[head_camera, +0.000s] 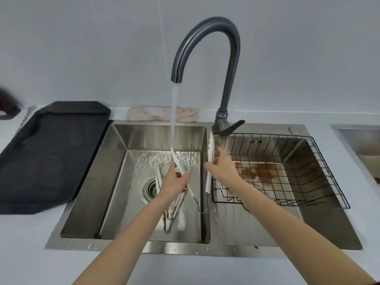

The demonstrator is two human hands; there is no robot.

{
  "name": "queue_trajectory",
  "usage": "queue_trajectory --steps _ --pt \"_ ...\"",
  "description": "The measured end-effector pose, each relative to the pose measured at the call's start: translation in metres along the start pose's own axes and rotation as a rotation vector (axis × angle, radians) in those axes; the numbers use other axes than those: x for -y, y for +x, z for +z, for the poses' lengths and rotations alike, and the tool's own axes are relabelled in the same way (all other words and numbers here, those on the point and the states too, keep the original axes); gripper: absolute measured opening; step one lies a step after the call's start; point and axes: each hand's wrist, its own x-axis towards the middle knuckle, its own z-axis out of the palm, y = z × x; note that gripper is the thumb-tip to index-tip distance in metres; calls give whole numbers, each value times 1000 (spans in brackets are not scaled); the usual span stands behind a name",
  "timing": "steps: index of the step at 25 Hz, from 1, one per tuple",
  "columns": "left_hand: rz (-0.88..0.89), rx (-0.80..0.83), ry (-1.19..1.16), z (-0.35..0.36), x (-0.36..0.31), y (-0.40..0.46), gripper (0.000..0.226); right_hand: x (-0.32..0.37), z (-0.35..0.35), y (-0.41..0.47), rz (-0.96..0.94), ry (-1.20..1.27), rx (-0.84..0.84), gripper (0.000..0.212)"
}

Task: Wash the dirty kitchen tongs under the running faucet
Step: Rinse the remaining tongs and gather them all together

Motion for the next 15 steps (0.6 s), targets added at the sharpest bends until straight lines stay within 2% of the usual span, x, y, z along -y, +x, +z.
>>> queue_trajectory --steps 4,8,13,15 --pt "-61 -8 -9 -33 16 3 26 6 40 13 59 40 78 71" --pt "-97 -27 19 -58 31 9 22 14 75 26 243 275 133 67" --pt "-176 4 50 -75 50 25 18 19 101 36 431 691 174 26" --pt "-198 19 61 -78 56 30 14 17 107 38 491 935 181 20"
